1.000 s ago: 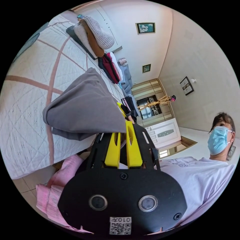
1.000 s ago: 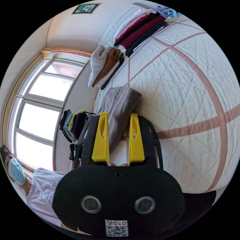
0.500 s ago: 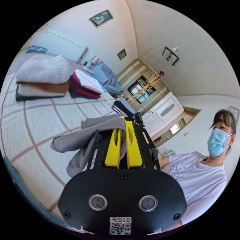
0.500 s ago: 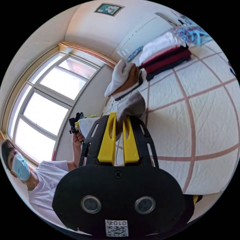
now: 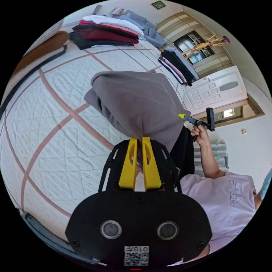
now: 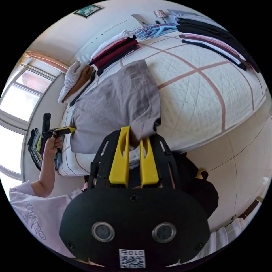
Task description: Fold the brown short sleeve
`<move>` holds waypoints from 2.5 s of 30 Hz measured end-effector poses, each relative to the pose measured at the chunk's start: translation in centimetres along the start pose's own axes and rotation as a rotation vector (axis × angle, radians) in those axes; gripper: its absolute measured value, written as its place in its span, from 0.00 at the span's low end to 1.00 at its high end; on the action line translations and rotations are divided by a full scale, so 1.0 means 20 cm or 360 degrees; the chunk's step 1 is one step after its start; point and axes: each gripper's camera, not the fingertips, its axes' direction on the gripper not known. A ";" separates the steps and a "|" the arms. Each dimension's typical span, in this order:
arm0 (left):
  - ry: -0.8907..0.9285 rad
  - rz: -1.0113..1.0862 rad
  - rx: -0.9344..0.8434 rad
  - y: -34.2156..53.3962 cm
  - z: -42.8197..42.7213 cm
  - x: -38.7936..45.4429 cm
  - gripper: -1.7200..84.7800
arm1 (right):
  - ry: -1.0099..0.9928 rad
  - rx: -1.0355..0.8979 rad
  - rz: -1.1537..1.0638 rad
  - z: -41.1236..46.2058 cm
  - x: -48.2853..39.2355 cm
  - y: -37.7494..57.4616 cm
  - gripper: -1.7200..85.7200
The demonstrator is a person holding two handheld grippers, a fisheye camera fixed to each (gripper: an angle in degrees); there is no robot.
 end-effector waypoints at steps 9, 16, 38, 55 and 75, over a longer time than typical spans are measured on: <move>-0.0032 -0.0108 0.0276 0.26 0.05 -0.03 0.12 | -0.0118 0.0072 -0.0033 -0.05 0.02 0.02 0.11; 0.0041 -0.0213 0.0344 0.36 0.19 -0.16 0.17 | -0.0461 0.0160 0.0105 -0.05 0.28 0.06 0.12; -0.0014 -0.0189 0.0353 0.23 0.44 -0.36 0.09 | -0.0781 0.0101 0.0064 -0.01 0.47 0.03 0.08; -0.0117 -0.0301 0.0534 0.40 0.44 -0.59 0.06 | -0.0239 0.0067 -0.0014 -0.06 0.39 0.19 0.09; 0.0286 -0.0304 0.0643 0.40 0.36 -1.03 0.05 | -0.0745 0.0108 0.0001 -0.12 0.79 0.60 0.08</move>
